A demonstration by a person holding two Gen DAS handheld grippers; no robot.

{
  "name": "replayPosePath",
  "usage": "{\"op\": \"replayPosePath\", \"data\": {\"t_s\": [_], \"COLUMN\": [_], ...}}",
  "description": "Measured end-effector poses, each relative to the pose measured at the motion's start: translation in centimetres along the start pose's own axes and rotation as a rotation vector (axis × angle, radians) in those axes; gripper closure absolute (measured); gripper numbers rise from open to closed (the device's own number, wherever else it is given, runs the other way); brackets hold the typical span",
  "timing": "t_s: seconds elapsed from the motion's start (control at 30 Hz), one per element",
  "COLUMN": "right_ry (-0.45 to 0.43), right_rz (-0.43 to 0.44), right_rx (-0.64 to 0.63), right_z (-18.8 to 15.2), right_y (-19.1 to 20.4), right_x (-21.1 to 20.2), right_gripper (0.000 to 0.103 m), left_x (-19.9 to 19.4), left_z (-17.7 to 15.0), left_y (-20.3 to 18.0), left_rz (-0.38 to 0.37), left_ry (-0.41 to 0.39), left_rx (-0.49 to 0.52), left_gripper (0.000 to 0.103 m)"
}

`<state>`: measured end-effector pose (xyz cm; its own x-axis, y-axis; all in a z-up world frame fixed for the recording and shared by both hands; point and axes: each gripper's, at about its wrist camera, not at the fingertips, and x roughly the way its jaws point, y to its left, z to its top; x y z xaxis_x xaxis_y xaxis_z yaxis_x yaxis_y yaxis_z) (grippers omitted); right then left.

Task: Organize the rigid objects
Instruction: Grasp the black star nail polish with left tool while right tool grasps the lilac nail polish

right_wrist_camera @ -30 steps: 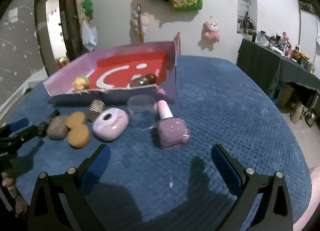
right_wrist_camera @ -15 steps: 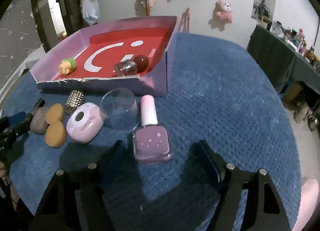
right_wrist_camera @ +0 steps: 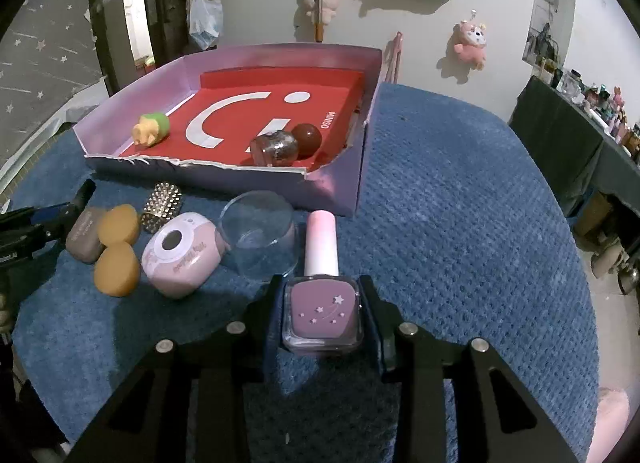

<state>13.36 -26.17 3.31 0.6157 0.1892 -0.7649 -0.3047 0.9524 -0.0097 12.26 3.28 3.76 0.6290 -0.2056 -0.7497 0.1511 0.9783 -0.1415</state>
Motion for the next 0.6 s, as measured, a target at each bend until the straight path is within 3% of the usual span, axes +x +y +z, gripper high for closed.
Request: {"op": "replayPosePath", "data": {"t_s": [0.27, 0.4, 0.53, 0.6], "right_ry": [-0.002, 0.002, 0.009, 0.012], "right_rz": [-0.001, -0.012, -0.004, -0.002], "right_rx": [0.001, -0.007, 0.004, 0.006], "right_z": [-0.2, -0.1, -0.1, -0.1], "right_y": [-0.2, 0.2, 0.0, 0.0], "right_x": [-0.1, 0.0, 0.0, 0.0], "right_gripper": [0.065, 0.064, 0.041, 0.04], "left_x": [-0.8, -1.6, -1.8, -1.5], "left_z": [-0.3, -0.8, -0.7, -0.6], "left_y": [1.0, 2.5, 2.7, 2.4], "left_rz": [0.03, 0.082, 0.077, 0.073], "left_ry": [-0.004, -0.011, -0.018, -0.019], "left_rx": [0.016, 0.008, 0.012, 0.022], "left_gripper": [0.055, 0.045, 0.045, 0.041]}}
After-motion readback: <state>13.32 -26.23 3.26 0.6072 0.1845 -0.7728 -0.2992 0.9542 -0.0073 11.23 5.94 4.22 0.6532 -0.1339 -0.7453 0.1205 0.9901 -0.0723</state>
